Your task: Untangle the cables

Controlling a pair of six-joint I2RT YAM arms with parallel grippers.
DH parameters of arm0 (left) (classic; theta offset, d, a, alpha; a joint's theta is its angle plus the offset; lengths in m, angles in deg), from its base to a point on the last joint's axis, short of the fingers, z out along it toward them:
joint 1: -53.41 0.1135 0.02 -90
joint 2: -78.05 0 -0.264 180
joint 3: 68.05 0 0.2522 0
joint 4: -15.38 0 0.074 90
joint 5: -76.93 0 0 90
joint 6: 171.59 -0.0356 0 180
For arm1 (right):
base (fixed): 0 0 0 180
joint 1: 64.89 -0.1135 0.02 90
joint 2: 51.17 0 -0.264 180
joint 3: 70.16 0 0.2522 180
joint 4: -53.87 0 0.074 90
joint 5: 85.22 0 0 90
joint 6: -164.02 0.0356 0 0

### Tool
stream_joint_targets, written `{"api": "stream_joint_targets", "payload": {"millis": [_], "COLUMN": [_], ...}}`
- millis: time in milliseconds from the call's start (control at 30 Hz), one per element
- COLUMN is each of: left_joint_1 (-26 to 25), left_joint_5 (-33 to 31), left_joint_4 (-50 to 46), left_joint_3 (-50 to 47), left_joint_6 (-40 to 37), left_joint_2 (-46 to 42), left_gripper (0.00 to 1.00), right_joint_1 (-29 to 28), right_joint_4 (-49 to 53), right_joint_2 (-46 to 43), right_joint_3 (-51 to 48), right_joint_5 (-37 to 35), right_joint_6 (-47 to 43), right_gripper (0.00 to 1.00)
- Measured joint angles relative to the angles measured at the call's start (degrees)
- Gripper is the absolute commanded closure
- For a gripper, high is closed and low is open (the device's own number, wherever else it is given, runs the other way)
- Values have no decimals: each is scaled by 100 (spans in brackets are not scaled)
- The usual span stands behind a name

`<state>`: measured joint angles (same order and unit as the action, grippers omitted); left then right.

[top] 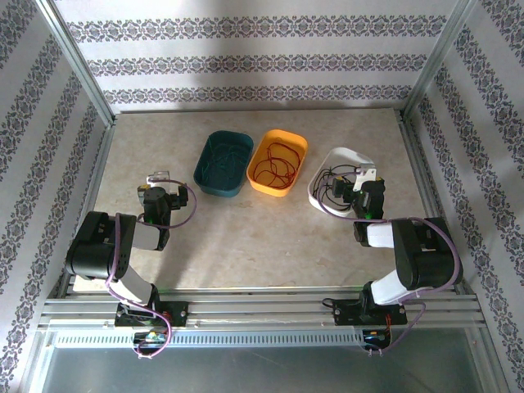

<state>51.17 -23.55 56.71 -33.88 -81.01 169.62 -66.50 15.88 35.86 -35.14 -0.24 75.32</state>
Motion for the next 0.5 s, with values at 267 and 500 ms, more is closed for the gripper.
{"api": "stream_joint_targets", "payload": {"millis": [267, 500], "left_joint_1": [0, 0], "left_joint_5": [0, 0], "left_joint_4": [0, 0], "left_joint_3": [0, 0], "left_joint_6": [0, 0], "left_joint_2": [0, 0], "left_gripper": [1, 1], "right_joint_1": [0, 74], "right_joint_4": [2, 4], "right_joint_2": [0, 0], "right_joint_3": [0, 0], "right_joint_5": [2, 138], "right_joint_6": [0, 2], "right_gripper": [2, 2]}}
